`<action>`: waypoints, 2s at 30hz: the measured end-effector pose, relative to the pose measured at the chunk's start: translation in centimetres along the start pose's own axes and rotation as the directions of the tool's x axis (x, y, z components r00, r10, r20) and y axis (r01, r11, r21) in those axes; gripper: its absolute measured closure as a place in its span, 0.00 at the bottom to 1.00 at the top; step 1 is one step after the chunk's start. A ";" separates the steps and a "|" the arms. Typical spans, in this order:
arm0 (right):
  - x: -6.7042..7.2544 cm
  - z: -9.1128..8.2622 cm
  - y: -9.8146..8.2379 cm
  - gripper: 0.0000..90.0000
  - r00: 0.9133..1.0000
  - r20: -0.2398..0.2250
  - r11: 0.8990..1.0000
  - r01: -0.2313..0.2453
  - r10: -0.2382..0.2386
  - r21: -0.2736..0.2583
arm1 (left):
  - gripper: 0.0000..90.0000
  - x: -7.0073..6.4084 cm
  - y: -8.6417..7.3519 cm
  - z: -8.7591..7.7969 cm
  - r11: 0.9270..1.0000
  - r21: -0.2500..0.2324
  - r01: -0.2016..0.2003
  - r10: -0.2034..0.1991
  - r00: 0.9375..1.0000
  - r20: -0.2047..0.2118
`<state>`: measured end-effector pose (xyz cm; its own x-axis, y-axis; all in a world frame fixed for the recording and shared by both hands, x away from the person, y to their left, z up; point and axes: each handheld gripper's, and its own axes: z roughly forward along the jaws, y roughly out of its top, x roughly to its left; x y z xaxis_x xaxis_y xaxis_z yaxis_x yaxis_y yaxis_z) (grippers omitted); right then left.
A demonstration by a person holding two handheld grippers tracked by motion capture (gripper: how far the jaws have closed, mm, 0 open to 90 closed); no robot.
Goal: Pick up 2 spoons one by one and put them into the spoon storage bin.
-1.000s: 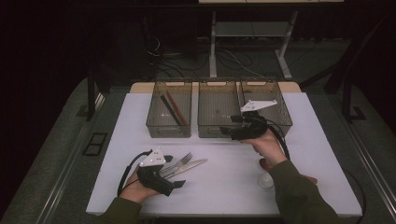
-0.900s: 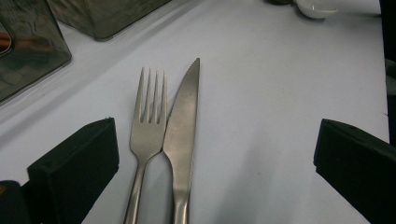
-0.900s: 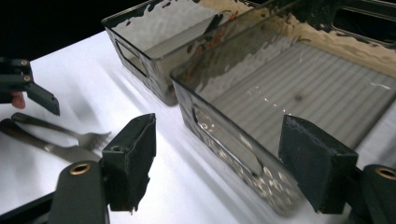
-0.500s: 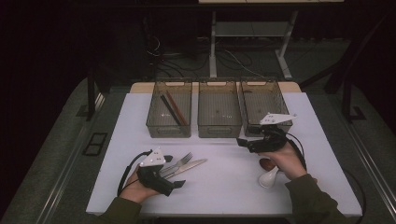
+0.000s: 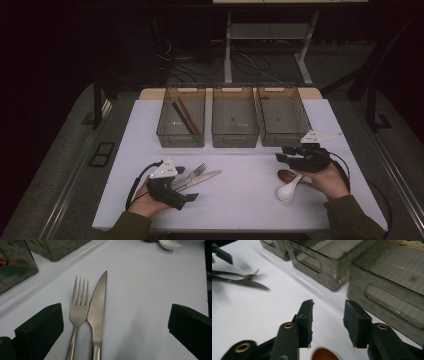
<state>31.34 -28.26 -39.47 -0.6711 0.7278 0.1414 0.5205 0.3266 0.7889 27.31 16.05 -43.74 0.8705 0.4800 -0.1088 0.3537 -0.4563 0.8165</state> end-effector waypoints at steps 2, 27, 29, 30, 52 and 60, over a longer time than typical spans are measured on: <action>-0.4 -0.6 -0.5 0.70 1.000 -0.005 1.000 -0.011 0.011 0.001 | 0.00 0.0 0.0 0.0 1.000 0.000 0.000 0.000 1.000 -0.002; -2.9 0.2 -4.4 1.00 0.994 0.105 0.969 -0.010 -0.017 0.246 | 0.00 -0.1 0.1 0.2 1.000 0.007 -0.002 0.002 1.000 0.002; -3.0 0.3 -4.5 1.00 0.994 0.110 0.968 -0.002 -0.026 0.251 | 0.00 0.0 0.1 0.3 1.000 0.012 -0.003 0.003 1.000 0.001; -3.0 0.3 -4.6 1.00 0.993 0.113 0.966 -0.002 -0.028 0.257 | 0.00 0.0 0.0 0.3 1.000 0.011 0.000 0.000 1.000 0.002; -2.8 -2.6 -6.3 1.00 0.990 0.144 0.968 -0.027 -0.010 0.248 | 0.00 -0.2 0.1 0.3 1.000 0.017 -0.010 0.010 1.000 0.005; -2.4 -3.5 -6.7 1.00 0.990 0.143 0.972 -0.024 -0.010 0.235 | 0.00 -0.3 0.1 0.5 1.000 0.025 -0.013 0.013 1.000 0.011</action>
<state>27.61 -34.30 -43.03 -0.5936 0.8034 0.0466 0.6461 0.4412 0.6228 27.22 15.50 -43.93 0.8787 0.4658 -0.1045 0.3507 -0.4815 0.8032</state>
